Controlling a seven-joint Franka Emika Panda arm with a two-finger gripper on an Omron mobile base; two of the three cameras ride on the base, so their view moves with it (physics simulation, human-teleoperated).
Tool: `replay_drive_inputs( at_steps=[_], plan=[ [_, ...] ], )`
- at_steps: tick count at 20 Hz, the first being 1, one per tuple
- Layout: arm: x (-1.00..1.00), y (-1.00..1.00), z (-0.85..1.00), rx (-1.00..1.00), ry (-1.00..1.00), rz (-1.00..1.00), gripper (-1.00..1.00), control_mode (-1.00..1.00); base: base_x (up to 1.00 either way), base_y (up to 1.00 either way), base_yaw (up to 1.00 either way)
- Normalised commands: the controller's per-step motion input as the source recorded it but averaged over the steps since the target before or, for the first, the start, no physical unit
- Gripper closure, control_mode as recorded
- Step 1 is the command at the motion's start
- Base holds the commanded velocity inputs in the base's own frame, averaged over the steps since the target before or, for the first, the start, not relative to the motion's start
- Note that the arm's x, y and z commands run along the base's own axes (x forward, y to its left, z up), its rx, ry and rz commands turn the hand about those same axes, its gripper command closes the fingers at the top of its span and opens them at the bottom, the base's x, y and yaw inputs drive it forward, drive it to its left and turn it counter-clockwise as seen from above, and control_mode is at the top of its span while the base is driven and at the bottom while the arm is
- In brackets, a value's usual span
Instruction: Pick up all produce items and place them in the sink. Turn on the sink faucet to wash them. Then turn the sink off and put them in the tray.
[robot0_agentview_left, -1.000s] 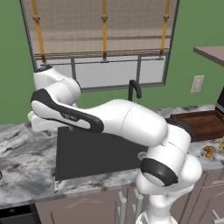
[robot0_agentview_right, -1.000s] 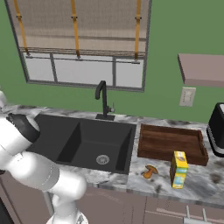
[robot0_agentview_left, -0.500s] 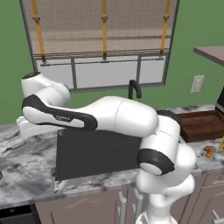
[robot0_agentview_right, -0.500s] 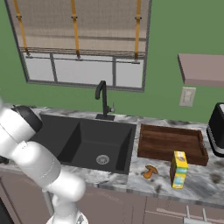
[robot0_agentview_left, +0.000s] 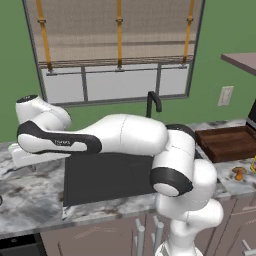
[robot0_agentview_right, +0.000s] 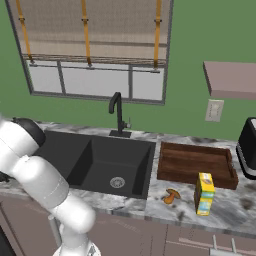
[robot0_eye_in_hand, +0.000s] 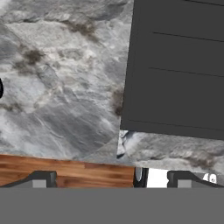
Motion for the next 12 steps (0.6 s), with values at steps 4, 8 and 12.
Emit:
replay_drive_inputs(
  at_steps=[4, 8, 12],
  plan=[
    [0.00, 0.31, -0.23, 0.00, 0.01, -0.01, -1.00, -1.00, 0.00, 0.00, 0.00],
    [0.05, 0.37, -0.17, 0.00, 0.00, -0.02, -1.00, -1.00, 0.00, 0.00, 0.00],
    [0.05, 0.36, -0.06, 0.00, 0.03, -0.01, -1.00, -1.00, 0.00, 0.00, 0.00]
  ],
)
